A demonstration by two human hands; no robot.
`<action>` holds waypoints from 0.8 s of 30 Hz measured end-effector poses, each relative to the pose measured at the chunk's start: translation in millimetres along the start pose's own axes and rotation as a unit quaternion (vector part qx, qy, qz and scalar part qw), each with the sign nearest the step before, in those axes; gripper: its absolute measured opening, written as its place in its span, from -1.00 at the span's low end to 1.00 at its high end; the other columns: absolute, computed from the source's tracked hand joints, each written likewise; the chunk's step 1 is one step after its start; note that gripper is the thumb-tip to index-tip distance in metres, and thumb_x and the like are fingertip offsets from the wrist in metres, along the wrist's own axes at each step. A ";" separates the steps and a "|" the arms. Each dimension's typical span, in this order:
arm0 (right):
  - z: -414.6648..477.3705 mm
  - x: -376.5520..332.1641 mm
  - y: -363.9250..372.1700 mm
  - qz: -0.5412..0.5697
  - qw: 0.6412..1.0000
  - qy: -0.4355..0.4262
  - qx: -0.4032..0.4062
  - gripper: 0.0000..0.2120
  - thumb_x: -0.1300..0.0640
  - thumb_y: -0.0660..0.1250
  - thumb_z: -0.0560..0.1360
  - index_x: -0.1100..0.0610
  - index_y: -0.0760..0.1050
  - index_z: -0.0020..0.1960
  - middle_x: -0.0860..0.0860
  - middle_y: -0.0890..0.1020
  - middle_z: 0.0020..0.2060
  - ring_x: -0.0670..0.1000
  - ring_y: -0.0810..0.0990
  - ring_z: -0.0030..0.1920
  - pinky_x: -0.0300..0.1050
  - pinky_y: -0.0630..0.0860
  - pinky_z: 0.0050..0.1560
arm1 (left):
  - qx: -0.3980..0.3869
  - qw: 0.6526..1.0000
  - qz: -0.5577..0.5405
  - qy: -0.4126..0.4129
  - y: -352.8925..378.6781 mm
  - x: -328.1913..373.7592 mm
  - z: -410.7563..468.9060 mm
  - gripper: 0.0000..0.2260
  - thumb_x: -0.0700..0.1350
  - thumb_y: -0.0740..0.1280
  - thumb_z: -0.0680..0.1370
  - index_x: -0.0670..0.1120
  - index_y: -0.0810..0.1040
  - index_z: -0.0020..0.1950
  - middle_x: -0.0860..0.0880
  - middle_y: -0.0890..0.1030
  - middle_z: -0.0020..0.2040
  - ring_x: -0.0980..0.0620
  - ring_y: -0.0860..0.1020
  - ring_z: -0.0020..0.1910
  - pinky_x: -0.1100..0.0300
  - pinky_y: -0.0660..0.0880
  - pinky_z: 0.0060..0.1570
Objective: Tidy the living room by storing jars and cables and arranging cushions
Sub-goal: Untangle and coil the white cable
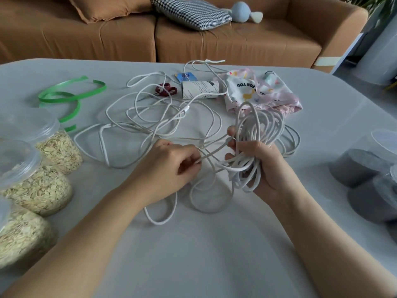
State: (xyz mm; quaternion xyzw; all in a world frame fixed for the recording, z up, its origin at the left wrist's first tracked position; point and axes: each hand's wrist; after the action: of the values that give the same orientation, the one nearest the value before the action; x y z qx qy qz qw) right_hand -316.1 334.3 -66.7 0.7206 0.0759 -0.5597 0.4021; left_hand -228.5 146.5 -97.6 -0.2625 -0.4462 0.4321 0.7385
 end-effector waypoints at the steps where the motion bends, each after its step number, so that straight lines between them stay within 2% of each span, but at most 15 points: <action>1: -0.3 0.2 0.8 -0.007 1.000 -0.007 -0.002 -0.79 0.31 0.27 0.33 0.09 0.59 -0.14 0.01 0.54 -0.21 -0.07 0.50 -0.23 -0.10 0.42 -0.08 | -0.001 1.000 -0.007 0.000 -0.7 0.2 0.2 -0.81 0.07 0.23 0.51 -0.01 0.54 -0.15 0.09 0.56 -0.36 0.06 0.48 -0.33 0.16 0.35 0.06; 4: -0.8 1.7 6.6 0.013 0.999 -0.005 -0.045 -0.75 0.34 0.26 0.36 0.09 0.57 -0.05 0.04 0.55 -0.21 -0.02 0.55 -0.15 -0.10 0.50 0.01 | 0.014 1.000 -0.017 0.021 -3.0 2.4 1.1 -0.82 0.06 0.25 0.54 0.02 0.60 -0.06 0.25 0.58 -0.29 0.08 0.50 -0.29 0.15 0.33 0.07; 6: -2.3 2.0 10.1 0.029 0.998 0.000 -0.064 -0.75 0.34 0.25 0.38 0.09 0.59 -0.08 0.05 0.57 -0.24 0.01 0.59 -0.16 -0.11 0.54 -0.04 | 0.032 0.998 -0.027 0.037 -3.9 6.2 1.7 -0.79 0.04 0.26 0.54 -0.01 0.64 -0.03 0.32 0.54 -0.24 0.16 0.47 -0.25 0.23 0.29 0.05; 9: -3.4 0.7 12.2 0.003 0.999 -0.009 -0.043 -0.72 0.32 0.25 0.44 0.03 0.65 -0.25 0.02 0.65 -0.30 0.02 0.64 -0.20 -0.10 0.58 -0.11 | 0.032 0.999 -0.021 0.025 -4.8 9.9 2.7 -0.78 0.05 0.25 0.53 -0.03 0.63 -0.06 0.14 0.61 -0.29 0.12 0.46 -0.25 0.39 0.24 0.06; 12: -3.2 0.7 12.6 0.007 1.000 -0.030 -0.002 -0.68 0.28 0.23 0.45 0.00 0.66 -0.31 -0.02 0.65 -0.33 0.00 0.64 -0.23 -0.08 0.56 -0.09 | 0.015 1.000 -0.012 -0.004 -2.0 7.8 0.7 -0.78 0.09 0.25 0.50 -0.02 0.57 -0.17 0.07 0.59 -0.35 0.08 0.47 -0.32 0.33 0.26 0.05; 14: -3.3 1.7 13.2 0.031 0.999 -0.041 -0.015 -0.68 0.27 0.21 0.44 0.00 0.66 -0.29 0.00 0.65 -0.29 0.01 0.63 -0.19 -0.02 0.53 0.00 | 0.005 1.000 -0.021 -0.012 0.2 7.8 0.2 -0.76 0.10 0.23 0.51 -0.03 0.57 -0.18 0.05 0.58 -0.40 0.01 0.48 -0.33 0.36 0.25 0.06; 16: -3.7 3.9 14.0 0.048 0.997 -0.043 -0.034 -0.69 0.29 0.20 0.43 0.00 0.65 -0.26 0.03 0.65 -0.25 0.05 0.62 -0.14 0.07 0.51 0.06 | 0.016 0.999 -0.029 0.001 -1.5 11.3 3.0 -0.76 0.06 0.23 0.53 -0.06 0.59 -0.15 0.06 0.57 -0.40 0.08 0.45 -0.34 0.43 0.23 0.05; 18: -4.7 6.3 14.8 0.018 0.998 -0.037 -0.038 -0.72 0.29 0.22 0.41 0.03 0.65 -0.26 0.05 0.66 -0.25 0.09 0.62 -0.13 0.11 0.48 0.07 | 0.018 0.999 -0.048 0.019 -4.1 15.9 6.5 -0.78 0.00 0.24 0.55 -0.10 0.57 -0.14 0.08 0.55 -0.33 0.16 0.44 -0.31 0.36 0.30 -0.03; 20: -4.8 7.4 16.2 0.009 0.999 -0.040 -0.019 -0.82 0.28 0.22 0.42 0.16 0.60 -0.23 0.14 0.64 -0.26 0.13 0.63 -0.17 0.04 0.55 -0.05 | 0.002 0.997 -0.079 0.008 -2.7 17.0 7.6 -0.84 -0.04 0.25 0.56 -0.09 0.50 -0.14 0.07 0.55 -0.30 0.12 0.49 -0.31 0.19 0.40 -0.14; 22: -2.7 7.3 14.1 0.025 0.997 -0.048 0.046 -0.87 0.25 0.23 0.43 0.22 0.50 -0.27 0.16 0.57 -0.34 0.16 0.62 -0.21 -0.06 0.56 -0.20 | -0.019 0.993 -0.106 -0.040 1.2 17.3 6.2 -0.93 -0.02 0.24 0.53 0.02 0.45 -0.12 0.05 0.61 -0.31 0.02 0.57 -0.32 0.08 0.47 -0.15; 24: -0.1 4.7 11.2 0.036 0.993 -0.071 0.091 -0.83 0.25 0.22 0.45 0.18 0.37 -0.32 0.09 0.39 -0.43 0.12 0.45 -0.29 -0.10 0.40 -0.30 | -0.021 0.991 -0.111 -0.069 3.4 16.1 4.4 -0.97 0.00 0.25 0.47 0.07 0.46 -0.13 0.05 0.61 -0.33 0.02 0.57 -0.34 0.11 0.46 -0.15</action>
State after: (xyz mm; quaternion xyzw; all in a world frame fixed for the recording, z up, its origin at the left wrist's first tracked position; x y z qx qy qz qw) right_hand -308.0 325.3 -65.3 0.7150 -0.0295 -0.5989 0.3594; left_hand -230.0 162.2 -91.2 -0.1960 -0.5314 0.3551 0.7437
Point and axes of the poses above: each hand's wrist, its own z-axis towards the middle knuckle, its own y-axis out of the palm, x = y × z
